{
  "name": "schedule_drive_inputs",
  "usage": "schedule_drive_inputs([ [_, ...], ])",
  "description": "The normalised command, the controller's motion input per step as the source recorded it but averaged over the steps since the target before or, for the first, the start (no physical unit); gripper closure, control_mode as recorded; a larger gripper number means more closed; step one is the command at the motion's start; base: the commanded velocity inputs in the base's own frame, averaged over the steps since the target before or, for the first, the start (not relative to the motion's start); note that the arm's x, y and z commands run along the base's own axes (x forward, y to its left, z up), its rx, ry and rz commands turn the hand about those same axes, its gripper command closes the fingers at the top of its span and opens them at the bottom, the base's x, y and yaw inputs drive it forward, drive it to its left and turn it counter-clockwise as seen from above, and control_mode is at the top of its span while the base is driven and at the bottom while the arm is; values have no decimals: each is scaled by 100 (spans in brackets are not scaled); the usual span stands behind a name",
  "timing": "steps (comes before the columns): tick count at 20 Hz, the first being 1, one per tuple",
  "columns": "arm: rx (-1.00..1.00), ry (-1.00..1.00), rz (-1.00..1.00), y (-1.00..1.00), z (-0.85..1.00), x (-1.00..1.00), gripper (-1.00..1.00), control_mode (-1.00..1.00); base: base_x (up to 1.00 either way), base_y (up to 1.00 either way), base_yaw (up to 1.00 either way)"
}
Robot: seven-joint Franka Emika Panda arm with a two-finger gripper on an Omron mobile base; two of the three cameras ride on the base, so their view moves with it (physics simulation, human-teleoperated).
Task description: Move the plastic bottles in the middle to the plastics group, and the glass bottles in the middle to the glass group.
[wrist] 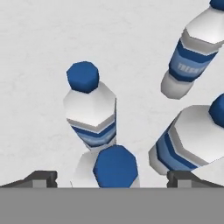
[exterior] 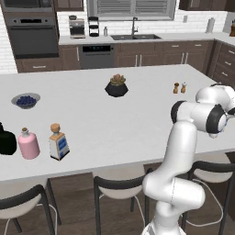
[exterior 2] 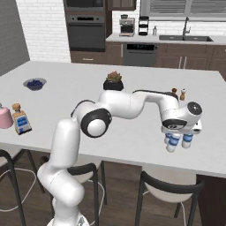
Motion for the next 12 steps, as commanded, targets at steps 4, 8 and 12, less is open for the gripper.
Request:
schedule_drive_inputs([
  [4,-1,0,0,8,0,-2,-100,-100,0,0,0],
  [8,-3,0,0,7,-2,-3,-100,-100,0,0,0],
  [12,-3,0,0,0,8,-4,-100,-100,0,0,0],
])
